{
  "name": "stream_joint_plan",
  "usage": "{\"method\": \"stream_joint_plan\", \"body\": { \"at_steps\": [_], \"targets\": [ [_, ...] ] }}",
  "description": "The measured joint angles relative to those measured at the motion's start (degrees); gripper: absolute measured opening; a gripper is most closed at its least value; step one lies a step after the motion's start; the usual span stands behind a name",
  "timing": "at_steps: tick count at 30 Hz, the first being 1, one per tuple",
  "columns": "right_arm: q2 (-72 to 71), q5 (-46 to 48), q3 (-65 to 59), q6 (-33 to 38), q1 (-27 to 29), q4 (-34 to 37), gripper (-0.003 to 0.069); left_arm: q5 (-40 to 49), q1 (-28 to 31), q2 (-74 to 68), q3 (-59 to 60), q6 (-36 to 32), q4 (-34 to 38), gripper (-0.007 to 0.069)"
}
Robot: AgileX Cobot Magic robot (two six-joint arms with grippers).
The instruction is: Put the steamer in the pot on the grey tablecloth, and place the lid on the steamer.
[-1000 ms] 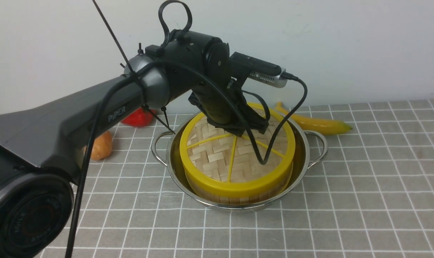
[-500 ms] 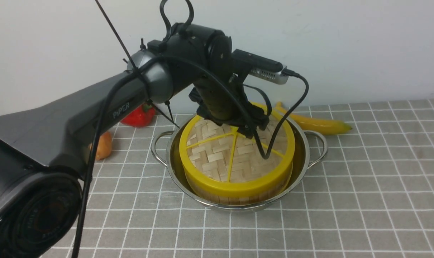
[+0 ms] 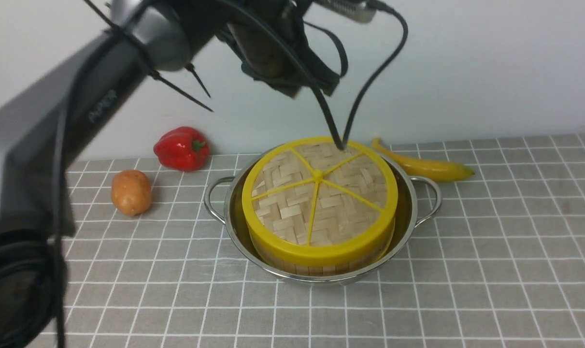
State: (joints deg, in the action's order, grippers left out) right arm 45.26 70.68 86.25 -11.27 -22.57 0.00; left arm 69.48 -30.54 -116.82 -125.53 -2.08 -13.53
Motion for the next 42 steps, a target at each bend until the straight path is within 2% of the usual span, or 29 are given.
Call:
{"method": "stream_joint_plan", "body": {
  "at_steps": [1, 3, 9, 14, 17, 19, 21, 23, 28, 35, 42],
  "targets": [
    [-0.06, 0.0, -1.39, 0.45, 0.0, 0.0, 0.0306, 0.03, 0.0, 2.22, 0.57, 0.0, -0.41, 0.0017],
    [-0.27, 0.0, -3.59, 0.9, 0.0, 0.0, 0.0306, 0.06, 0.0, 5.82, 1.35, 0.0, -0.41, -0.0018],
    [-1.68, -0.08, -11.86, 1.19, 0.0, 0.0, 0.0306, 0.11, 0.0, 16.17, 4.82, -0.68, -0.41, -0.0022],
    [-5.8, -8.52, -24.71, 1.26, 0.0, -0.97, 0.0277, 0.11, 0.0, 27.83, 14.34, -2.01, -0.81, -0.0022],
    [-10.77, -17.38, -36.34, 1.26, 0.0, -3.35, 0.0214, 0.05, 0.0, 40.25, 28.54, -2.07, -0.81, -0.0022],
    [-11.96, -19.03, -39.14, 1.2, 0.0, -3.91, 0.02, -0.2, 0.0, 43.49, 32.64, -2.02, -0.76, -0.0022],
    [-14.68, -21.82, -45.1, 0.8, 0.0, -4.63, 0.0152, -3.75, 0.0, 52.49, 44.56, -1.43, -0.51, -0.0022],
    [-15.97, -22.81, -48.57, 0.24, 0.0, -4.75, 0.0111, -6.25, 0.0, 57.65, 50.44, -0.76, -0.47, -0.0019],
    [-17.84, -24.28, -52.55, -0.27, 0.0, -5.4, -0.0011, -14.25, 0.0, 71.34, 67.85, 0.6, 0.69, -0.0019],
    [-17.89, -24.93, -52.54, -1.34, 0.0, -4.5, -0.0016, -16.53, 0.0, 82.71, 74.36, 1.08, 1.47, -0.0018],
    [-17.89, -24.93, -52.54, -1.52, 0.0, -3.05, -0.0005, -16.83, 0.0, 84.44, 74.42, 1.08, 0.79, -0.0008]
  ]
}}
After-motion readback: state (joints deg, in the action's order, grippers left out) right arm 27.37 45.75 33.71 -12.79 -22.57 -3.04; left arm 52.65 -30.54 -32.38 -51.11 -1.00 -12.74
